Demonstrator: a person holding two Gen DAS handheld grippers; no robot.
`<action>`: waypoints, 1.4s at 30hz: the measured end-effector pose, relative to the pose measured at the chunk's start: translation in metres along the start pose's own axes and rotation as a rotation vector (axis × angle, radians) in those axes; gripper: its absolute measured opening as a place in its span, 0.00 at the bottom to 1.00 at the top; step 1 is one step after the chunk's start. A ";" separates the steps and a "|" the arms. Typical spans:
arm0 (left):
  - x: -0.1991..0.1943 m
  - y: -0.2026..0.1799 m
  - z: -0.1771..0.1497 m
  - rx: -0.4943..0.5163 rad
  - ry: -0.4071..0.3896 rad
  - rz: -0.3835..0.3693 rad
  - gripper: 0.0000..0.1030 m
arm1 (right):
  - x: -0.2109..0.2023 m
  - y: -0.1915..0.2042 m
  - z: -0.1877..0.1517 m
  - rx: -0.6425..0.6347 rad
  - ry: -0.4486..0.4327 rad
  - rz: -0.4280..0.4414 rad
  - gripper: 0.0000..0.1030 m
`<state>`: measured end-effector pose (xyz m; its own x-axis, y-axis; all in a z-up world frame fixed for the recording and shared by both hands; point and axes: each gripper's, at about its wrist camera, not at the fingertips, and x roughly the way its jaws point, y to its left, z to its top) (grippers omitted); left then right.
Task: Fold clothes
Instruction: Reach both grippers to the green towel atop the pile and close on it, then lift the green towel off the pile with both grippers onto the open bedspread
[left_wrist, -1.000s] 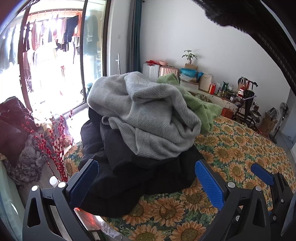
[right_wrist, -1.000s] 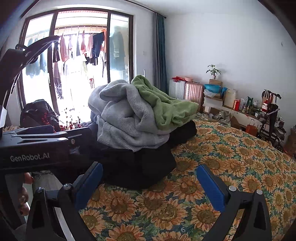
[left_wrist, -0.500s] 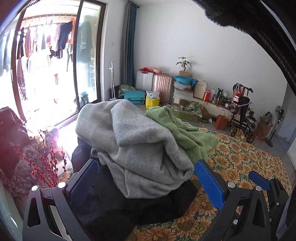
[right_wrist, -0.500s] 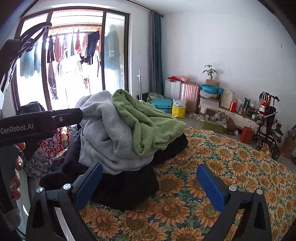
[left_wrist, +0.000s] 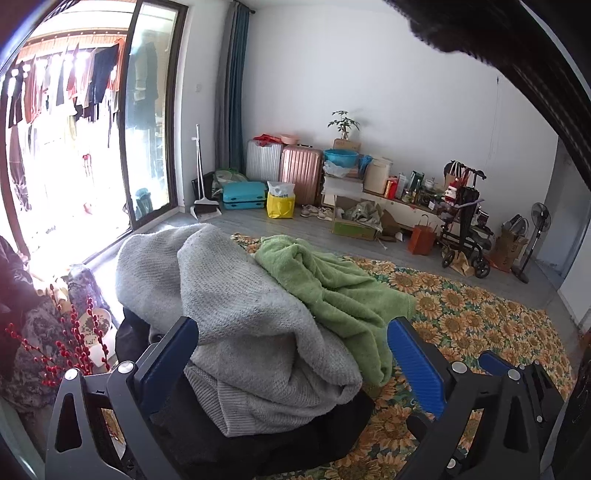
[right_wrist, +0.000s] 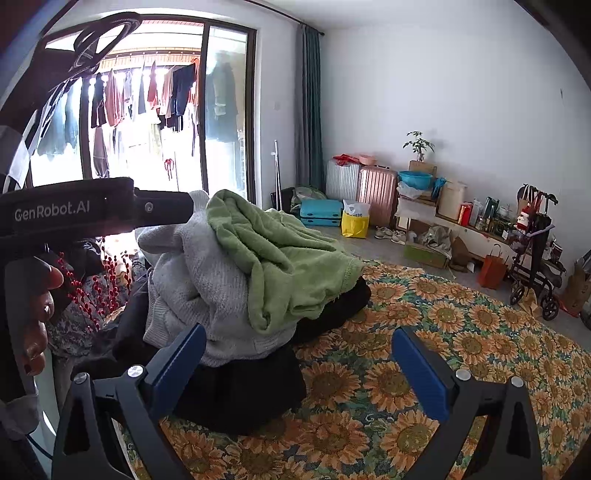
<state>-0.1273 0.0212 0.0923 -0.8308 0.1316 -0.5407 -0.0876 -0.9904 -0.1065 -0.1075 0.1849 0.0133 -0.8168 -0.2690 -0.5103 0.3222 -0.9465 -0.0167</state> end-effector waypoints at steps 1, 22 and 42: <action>0.001 -0.001 0.002 0.004 0.000 0.001 0.98 | 0.001 -0.002 0.001 0.008 0.000 0.007 0.99; 0.060 -0.004 0.035 -0.021 0.113 -0.039 0.65 | 0.053 -0.010 0.026 0.098 0.064 0.045 0.83; 0.069 -0.037 0.022 0.042 0.102 0.002 0.09 | 0.059 -0.031 0.013 0.204 0.053 0.027 0.12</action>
<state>-0.1933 0.0657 0.0776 -0.7710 0.1312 -0.6232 -0.1107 -0.9913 -0.0718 -0.1716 0.1958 -0.0046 -0.7811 -0.2902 -0.5529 0.2356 -0.9570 0.1695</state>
